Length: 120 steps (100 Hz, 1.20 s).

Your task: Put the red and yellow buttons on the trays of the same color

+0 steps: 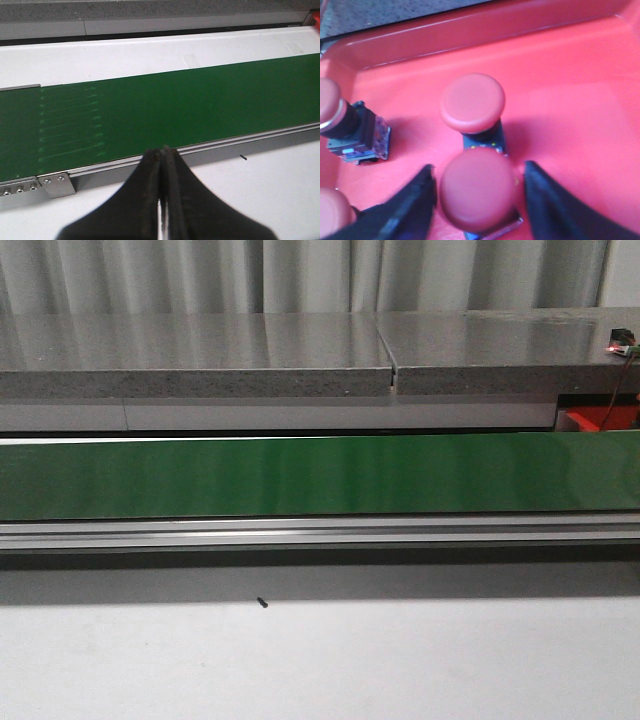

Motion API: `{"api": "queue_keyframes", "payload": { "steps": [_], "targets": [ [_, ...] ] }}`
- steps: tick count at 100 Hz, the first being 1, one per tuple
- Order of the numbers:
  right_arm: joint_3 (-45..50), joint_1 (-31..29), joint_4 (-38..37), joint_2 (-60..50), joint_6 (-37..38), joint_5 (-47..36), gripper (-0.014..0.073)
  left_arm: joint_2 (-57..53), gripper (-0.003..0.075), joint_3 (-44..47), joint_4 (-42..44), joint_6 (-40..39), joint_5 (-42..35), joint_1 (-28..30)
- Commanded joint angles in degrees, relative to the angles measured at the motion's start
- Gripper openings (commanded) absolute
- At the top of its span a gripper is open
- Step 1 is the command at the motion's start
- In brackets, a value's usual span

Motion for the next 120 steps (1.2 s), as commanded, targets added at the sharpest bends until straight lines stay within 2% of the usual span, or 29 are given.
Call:
{"api": "queue_keyframes", "payload": {
  "steps": [1, 8, 29, 51, 61, 78, 84, 103, 120],
  "targets": [
    [-1.63, -0.51, 1.57, -3.28, -0.96, 2.54, 0.0549, 0.0, -0.002, -1.54, -1.35, -0.36, -3.2, -0.43],
    [-1.63, -0.53, 1.57, -3.55, -0.91, 2.65, 0.0577, 0.0, -0.002, -1.54, -1.35, -0.36, -3.2, -0.43],
    [-0.54, -0.58, 1.45, -7.12, -0.91, 2.88, 0.0573, 0.0, -0.002, -1.54, -1.35, -0.36, -3.2, -0.43],
    [4.68, -0.58, 1.71, -14.24, -0.91, 4.27, 0.0563, 0.0, -0.002, -1.54, -1.35, -0.36, -3.2, -0.43],
    [5.52, -0.58, 1.71, -17.33, -0.91, 4.43, 0.0454, 0.0, -0.002, -1.54, -1.35, -0.36, -3.2, -0.43],
    [5.65, -0.48, 1.71, -21.92, -0.91, 10.04, 0.0032, 0.0, -0.002, -1.54, -1.35, -0.36, -3.2, -0.43],
    [6.06, -0.15, 1.78, -23.83, -0.91, 12.02, -0.0076, 0.0, -0.002, -1.54, -1.35, -0.36, -3.2, -0.43],
    [7.12, 3.88, 1.94, -28.3, -0.91, 11.15, -0.0057, 0.0, -0.002, -1.54, -1.35, -0.36, -3.2, -0.43],
    [9.77, 10.88, 1.94, -30.98, -0.51, 8.09, -0.0057, 0.0, -0.002, -1.54, -1.35, -0.36, -3.2, -0.43]
  ]
}}
